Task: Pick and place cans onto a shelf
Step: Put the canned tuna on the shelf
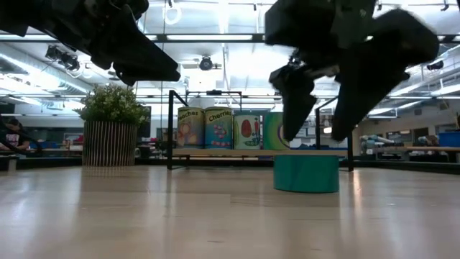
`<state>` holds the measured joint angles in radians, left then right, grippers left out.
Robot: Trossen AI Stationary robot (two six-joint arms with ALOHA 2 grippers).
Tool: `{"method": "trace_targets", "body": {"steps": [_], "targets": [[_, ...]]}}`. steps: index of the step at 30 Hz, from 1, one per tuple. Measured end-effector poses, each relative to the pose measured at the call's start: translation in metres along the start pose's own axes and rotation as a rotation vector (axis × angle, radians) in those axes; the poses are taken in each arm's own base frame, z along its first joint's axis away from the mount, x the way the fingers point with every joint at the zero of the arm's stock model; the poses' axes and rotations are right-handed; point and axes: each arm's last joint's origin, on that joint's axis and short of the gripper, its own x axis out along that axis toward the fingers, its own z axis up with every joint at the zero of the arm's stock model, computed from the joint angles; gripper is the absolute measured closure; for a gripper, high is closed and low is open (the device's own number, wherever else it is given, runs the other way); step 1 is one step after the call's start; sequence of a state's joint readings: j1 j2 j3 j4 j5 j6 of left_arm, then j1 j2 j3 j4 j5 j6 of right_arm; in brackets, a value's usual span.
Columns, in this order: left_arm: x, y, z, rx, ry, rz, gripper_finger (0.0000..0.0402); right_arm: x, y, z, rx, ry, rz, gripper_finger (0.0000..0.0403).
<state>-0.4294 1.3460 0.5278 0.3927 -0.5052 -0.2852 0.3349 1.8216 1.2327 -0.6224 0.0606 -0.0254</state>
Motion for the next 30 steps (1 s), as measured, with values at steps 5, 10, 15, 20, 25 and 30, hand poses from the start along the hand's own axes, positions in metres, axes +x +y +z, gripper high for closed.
{"method": "trace_targets", "body": {"steps": [5, 10, 15, 20, 25, 30], "targets": [[0.000, 0.001, 0.001, -0.002, -0.013, 0.032, 0.0239, 0.014, 0.006, 0.015, -0.042, 0.025, -0.019, 0.0008], [0.000, 0.001, 0.001, -0.003, -0.013, 0.032, 0.0239, 0.027, 0.014, 0.025, -0.123, 0.093, -0.043, 0.0005], [0.000, 0.001, 0.000, 0.000, -0.003, 0.017, 0.0239, 0.040, 0.015, 0.023, -0.163, 0.173, -0.078, 0.0008], [0.000, 0.000, 0.000, 0.001, 0.000, 0.007, 0.0239, 0.042, 0.010, 0.021, -0.150, 0.189, -0.094, 0.0031], [0.000, 0.000, 0.000, 0.001, 0.000, 0.006, 0.0239, 0.041, -0.002, 0.022, -0.095, 0.184, -0.083, 0.0075], [0.000, 0.000, 0.000, 0.001, 0.000, 0.006, 0.0239, 0.035, -0.014, 0.017, -0.058, 0.220, -0.063, 0.0100]]}}
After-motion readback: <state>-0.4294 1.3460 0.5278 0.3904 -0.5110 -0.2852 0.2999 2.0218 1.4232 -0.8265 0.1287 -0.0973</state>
